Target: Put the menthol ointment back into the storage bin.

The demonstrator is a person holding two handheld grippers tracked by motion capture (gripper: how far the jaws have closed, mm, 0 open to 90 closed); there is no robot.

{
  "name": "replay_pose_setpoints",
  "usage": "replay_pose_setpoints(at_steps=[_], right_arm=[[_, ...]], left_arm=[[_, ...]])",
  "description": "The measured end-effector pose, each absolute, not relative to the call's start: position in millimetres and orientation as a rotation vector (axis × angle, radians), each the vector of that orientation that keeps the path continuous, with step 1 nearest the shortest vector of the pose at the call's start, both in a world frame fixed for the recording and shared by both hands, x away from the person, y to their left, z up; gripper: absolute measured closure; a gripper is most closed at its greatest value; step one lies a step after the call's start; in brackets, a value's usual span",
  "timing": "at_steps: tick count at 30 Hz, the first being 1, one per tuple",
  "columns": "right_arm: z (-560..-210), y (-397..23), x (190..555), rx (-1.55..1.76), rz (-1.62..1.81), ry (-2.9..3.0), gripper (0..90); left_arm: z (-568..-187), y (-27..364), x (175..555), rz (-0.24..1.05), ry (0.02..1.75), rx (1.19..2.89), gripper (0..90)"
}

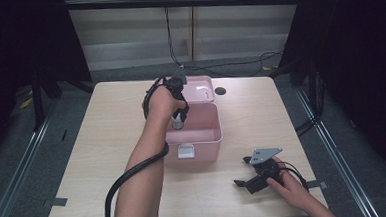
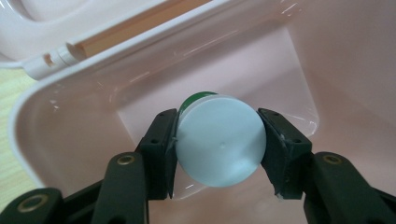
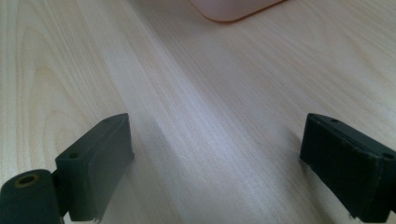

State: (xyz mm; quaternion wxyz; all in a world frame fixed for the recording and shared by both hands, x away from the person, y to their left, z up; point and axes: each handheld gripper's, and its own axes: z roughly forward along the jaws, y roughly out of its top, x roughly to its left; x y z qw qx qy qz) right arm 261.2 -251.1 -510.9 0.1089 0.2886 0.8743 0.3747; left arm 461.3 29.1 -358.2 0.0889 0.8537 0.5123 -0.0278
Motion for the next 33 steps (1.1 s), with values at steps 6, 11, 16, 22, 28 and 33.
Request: replay_pose_setpoints(at_steps=[6,11,16,22,28,33], right_arm=[[-510.9,-251.1,261.2,0.849,1.103,2.572,8.5],[-510.9,-251.1,261.2,0.849,1.102,2.571,8.5],[-510.9,-251.1,261.3,0.849,1.102,2.571,8.5],[-510.9,-251.1,261.2,0.849,1.102,2.571,8.6],[-510.9,-251.1,261.3,0.849,1.102,2.571,8.6],[-510.9,-251.1,261.3,0.849,1.103,2.571,8.5]], left_arm=[[-367.1,29.2,463.9,-0.063,1.575,2.511,50.2],[-377.3,26.9,465.1,-0.076,1.63,2.469,50.2],[-384.4,25.1,466.0,-0.07,1.656,2.447,50.1],[-394.0,20.5,467.3,-0.048,1.667,2.438,50.2],[-402.4,15.5,467.9,-0.032,1.68,2.431,50.1],[-410.3,16.8,469.0,-0.022,1.691,2.42,50.1]])
